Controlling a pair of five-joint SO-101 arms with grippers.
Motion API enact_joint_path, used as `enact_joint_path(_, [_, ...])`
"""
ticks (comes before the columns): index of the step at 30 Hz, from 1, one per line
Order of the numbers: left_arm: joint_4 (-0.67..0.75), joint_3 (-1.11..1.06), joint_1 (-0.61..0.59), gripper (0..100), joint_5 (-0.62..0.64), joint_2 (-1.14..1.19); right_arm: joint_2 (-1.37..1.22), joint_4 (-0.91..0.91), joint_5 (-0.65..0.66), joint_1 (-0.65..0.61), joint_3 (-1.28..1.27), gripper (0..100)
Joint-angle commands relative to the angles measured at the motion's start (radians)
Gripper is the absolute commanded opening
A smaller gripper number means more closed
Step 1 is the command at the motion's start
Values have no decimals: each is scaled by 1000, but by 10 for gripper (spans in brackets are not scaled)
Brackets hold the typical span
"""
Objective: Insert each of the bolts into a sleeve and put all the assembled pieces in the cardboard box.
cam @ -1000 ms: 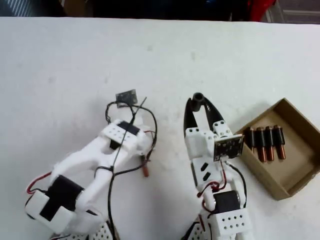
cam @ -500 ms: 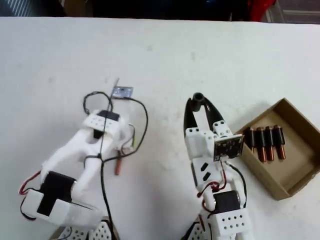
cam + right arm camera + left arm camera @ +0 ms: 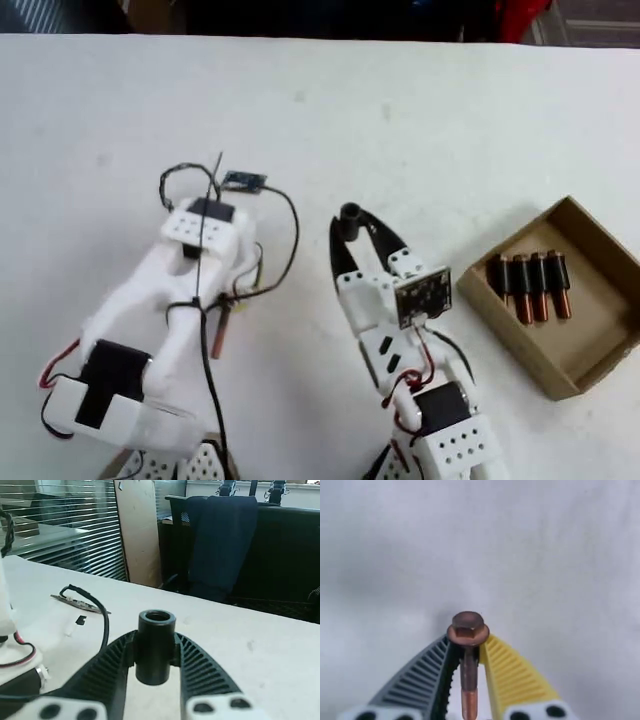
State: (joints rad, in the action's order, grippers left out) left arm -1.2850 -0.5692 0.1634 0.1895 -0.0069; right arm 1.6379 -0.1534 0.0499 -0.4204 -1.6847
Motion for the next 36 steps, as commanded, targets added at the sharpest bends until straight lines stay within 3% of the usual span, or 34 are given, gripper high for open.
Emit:
enact_joint_path(1, [-132,107,-19,22,-44,-10,8,-2,-2,-31,-11,17])
enact_joint_path(9, [-273,267,-48,21,-86,-36,13,-45,-2,-116,-11,17])
enact_joint_path(16, [-284,241,-44,21,-87,-394,13,-42,-3,-134,-11,17])
enact_joint_path(28, [54,14,-45,22,-83,-995,7,41,-9,-165,-11,17])
enact_joint_path(36, [264,-157,-44,22,-78,-1274,7,-2,-2,-288,-11,17])
